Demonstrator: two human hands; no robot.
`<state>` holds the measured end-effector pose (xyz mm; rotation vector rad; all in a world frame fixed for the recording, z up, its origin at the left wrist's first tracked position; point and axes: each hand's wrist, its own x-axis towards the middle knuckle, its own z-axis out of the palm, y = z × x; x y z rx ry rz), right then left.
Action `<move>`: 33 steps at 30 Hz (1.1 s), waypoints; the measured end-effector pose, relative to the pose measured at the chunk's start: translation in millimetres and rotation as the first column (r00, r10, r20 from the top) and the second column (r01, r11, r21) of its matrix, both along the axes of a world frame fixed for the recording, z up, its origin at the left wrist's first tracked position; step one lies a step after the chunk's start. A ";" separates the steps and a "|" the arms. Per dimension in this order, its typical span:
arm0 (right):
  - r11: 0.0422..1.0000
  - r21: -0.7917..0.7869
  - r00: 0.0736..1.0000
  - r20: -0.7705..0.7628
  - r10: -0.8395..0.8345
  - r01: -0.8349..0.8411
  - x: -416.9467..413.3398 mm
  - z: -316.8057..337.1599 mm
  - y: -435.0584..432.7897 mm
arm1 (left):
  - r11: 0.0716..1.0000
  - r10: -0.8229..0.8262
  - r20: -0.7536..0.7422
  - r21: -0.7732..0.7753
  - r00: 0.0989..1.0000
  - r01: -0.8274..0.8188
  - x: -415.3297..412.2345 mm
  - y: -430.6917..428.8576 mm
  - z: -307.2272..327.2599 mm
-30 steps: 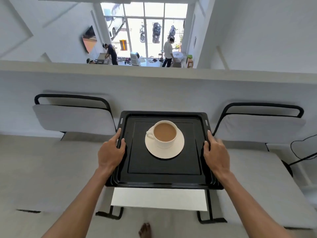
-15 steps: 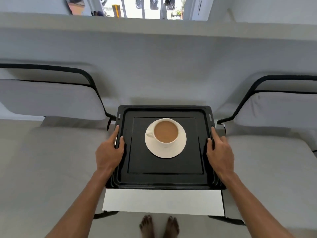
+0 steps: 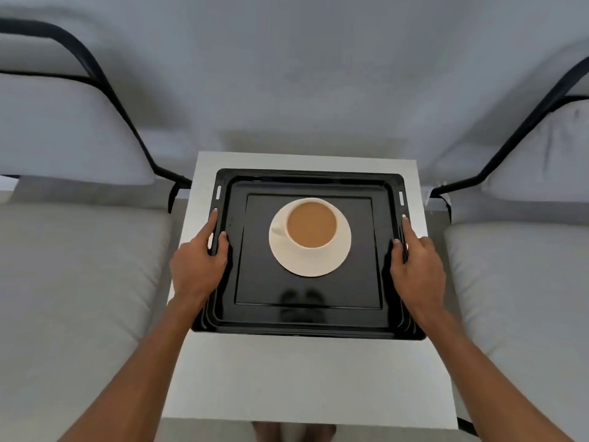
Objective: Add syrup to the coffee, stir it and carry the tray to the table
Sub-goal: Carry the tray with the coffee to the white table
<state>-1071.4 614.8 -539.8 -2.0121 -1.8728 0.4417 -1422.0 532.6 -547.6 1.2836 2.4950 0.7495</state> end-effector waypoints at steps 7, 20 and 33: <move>1.000 0.001 1.000 0.002 -0.013 0.013 -0.6 -43.2 7.2 | 0.999 0.005 -0.029 -0.033 1.000 -0.006 -1.3 7.9 -33.3; 0.999 0.012 0.999 0.009 -0.031 0.031 6.0 -68.5 16.0 | 0.998 -0.048 -0.096 -0.044 0.994 0.044 2.2 21.1 -61.2; 0.999 0.026 0.999 0.034 -0.030 0.029 1.9 -76.5 23.7 | 0.999 -0.040 -0.079 -0.024 0.996 0.039 5.0 27.6 -69.2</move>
